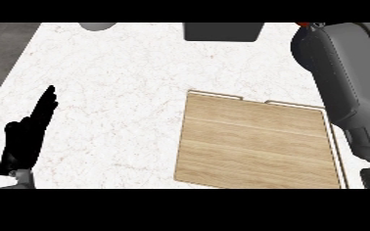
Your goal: Pick the tomato from the tray and place it in the pot
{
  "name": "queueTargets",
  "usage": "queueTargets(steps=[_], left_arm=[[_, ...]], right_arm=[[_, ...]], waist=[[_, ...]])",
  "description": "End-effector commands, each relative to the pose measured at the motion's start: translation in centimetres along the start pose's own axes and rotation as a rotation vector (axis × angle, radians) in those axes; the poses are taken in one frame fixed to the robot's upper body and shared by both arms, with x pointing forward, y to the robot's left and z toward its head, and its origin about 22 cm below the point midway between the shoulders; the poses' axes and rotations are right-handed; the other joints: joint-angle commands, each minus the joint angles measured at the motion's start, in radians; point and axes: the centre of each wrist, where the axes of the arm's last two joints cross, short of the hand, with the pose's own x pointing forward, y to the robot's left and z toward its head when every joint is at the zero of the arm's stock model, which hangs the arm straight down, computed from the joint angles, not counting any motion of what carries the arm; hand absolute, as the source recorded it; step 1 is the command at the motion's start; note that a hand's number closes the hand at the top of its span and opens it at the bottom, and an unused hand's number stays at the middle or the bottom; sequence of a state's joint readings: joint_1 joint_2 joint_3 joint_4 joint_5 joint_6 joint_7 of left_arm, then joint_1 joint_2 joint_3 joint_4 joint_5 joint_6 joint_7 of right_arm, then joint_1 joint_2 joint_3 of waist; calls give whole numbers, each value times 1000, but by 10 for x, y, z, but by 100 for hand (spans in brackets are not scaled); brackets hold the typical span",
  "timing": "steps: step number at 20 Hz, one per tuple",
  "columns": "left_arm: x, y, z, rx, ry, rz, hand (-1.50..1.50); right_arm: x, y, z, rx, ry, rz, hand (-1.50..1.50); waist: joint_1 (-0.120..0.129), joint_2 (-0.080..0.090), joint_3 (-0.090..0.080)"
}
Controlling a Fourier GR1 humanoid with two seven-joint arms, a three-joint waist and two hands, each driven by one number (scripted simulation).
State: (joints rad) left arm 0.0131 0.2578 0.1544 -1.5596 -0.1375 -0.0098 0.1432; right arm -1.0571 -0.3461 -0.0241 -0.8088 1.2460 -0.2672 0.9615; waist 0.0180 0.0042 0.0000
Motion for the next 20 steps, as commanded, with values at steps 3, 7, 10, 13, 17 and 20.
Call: queueTargets(steps=[3,7,10,13,17,20], left_arm=[[5,-1,0,-17,2,7,0],[-5,-5,-6,-6,-2,11,0],[8,16,-8,-2,-7,0,0],[5,13,-8,-20,-23,11,0],[17,-5,-1,-38,-47,1,0],[11,-1,-10,-44,-44,8,0]], right_arm=[[-44,-14,-58,-64,25,-69,150],[-70,10,-62,-62,25,-61,150],[-87,1,-87,-43,43,-61,150],[-118,18,-94,-43,49,-52,150],[-160,3,-119,-23,66,-22,150],[-169,11,-118,-4,75,25,150]], waist=[[1,2,1],[-5,1,0],[5,4,1],[23,13,2],[38,19,4],[52,29,4]])
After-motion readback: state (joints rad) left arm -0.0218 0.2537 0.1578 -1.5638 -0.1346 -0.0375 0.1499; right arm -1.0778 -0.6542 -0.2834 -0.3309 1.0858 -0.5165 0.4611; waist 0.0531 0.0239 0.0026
